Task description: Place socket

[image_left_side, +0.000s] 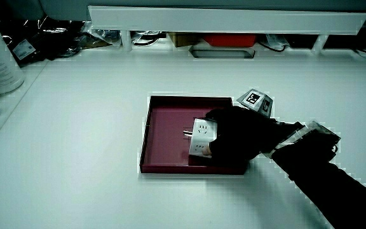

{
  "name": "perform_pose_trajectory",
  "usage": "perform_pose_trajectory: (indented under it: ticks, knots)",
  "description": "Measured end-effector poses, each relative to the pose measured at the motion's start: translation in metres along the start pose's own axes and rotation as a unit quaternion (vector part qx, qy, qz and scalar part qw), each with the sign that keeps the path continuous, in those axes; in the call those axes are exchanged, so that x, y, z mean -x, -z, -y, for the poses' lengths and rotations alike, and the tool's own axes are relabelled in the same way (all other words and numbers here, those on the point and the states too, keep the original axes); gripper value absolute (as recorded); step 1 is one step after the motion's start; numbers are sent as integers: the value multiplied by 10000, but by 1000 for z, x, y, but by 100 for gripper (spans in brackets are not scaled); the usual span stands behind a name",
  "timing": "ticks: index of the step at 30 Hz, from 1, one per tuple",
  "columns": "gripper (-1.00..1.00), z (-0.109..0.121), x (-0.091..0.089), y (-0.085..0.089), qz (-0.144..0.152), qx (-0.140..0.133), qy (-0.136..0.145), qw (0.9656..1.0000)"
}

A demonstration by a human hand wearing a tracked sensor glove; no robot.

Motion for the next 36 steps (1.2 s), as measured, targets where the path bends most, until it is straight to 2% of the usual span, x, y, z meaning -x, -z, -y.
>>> perform_pose_trajectory:
  ticks: [7,8,12,15,16,17,19,20,21,22,23,24,25,26,27,28,29,30,31,32,33,34,36]
  knots:
    - [-23,2,-5,2,-142,20,-105,9998]
    - [-27,2,-6,3,-128,-29,-120,9998]
    - [-42,3,-8,3,-118,70,-115,9998]
    - [-54,8,-5,-1,-158,25,-196,9997]
    - [-58,7,-8,0,-93,-19,-161,9998]
    - [-62,10,-4,-3,-158,33,-242,9996]
    - [-69,12,-7,-4,-173,81,-365,9991]
    - [-73,14,-7,-7,-147,-23,-388,9991]
    - [-77,15,-7,-9,-559,249,-566,9965]
    - [-81,20,-5,-13,-170,-95,-443,9988]
    - [-85,21,-5,-15,-625,220,-687,9954]
    - [-88,19,-12,-14,-1038,209,-1050,9888]
    - [-92,28,-3,-23,-806,169,-966,9919]
    - [-96,33,-1,-28,-748,195,-909,9929]
    - [-100,39,3,-33,-858,231,-854,9924]
    - [-100,44,4,-37,-1030,249,-986,9895]
    - [-100,47,4,-41,-1285,224,-1299,9829]
    - [-100,56,11,-48,-1322,337,-1014,9854]
    - [-100,61,11,-53,-1335,378,-950,9858]
    - [-100,65,10,-57,-1263,359,-1089,9853]
    - [-100,70,12,-63,-927,308,-915,9910]
    - [-100,76,16,-68,-1096,375,-894,9892]
    - [-100,85,19,-76,-1128,352,-918,9887]
